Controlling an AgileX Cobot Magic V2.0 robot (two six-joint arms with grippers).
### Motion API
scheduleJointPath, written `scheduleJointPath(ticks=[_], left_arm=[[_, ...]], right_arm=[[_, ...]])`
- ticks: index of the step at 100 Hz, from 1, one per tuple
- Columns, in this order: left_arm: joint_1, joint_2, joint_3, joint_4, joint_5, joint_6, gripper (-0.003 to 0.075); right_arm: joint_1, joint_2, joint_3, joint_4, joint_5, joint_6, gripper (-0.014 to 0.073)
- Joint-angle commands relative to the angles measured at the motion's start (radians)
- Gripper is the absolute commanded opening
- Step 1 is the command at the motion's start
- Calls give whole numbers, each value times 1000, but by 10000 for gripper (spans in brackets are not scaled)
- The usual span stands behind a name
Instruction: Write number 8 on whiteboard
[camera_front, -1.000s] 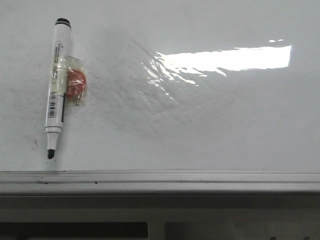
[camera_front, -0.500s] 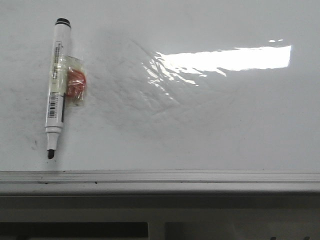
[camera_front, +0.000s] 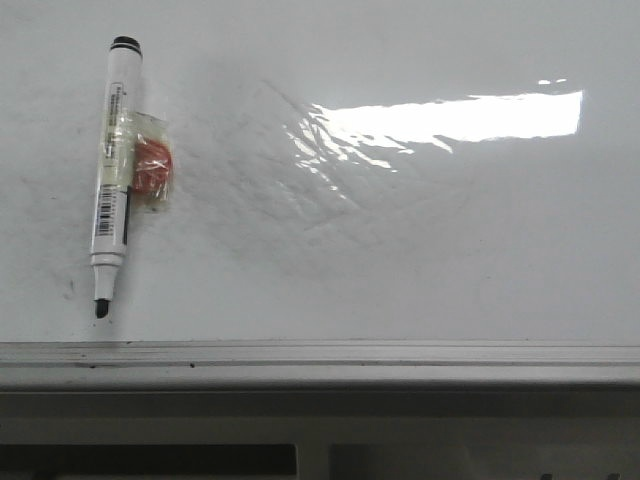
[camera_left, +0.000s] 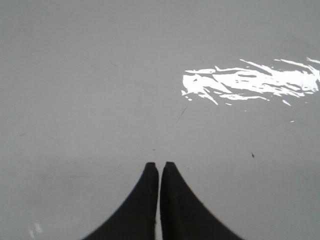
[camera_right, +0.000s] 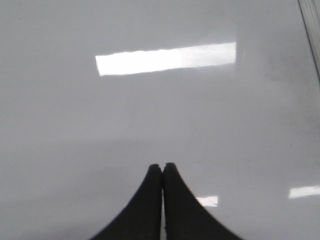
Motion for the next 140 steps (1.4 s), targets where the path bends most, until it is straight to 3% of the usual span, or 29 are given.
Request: scheduleJointPath(ticks=[1,85,140], left_arm=[[-5,-29,38,-8,-83,-2,-20],[-5,-29,38,-8,27,-2,-20],[-5,-29,38,-8,3,-2,-20]], right_arm=[[-6,20,-22,-3,-79,-5,-63],[-6,20,-18,-3,-24,-5,-63],[-6,20,-11,-3,-79,-5,-63]])
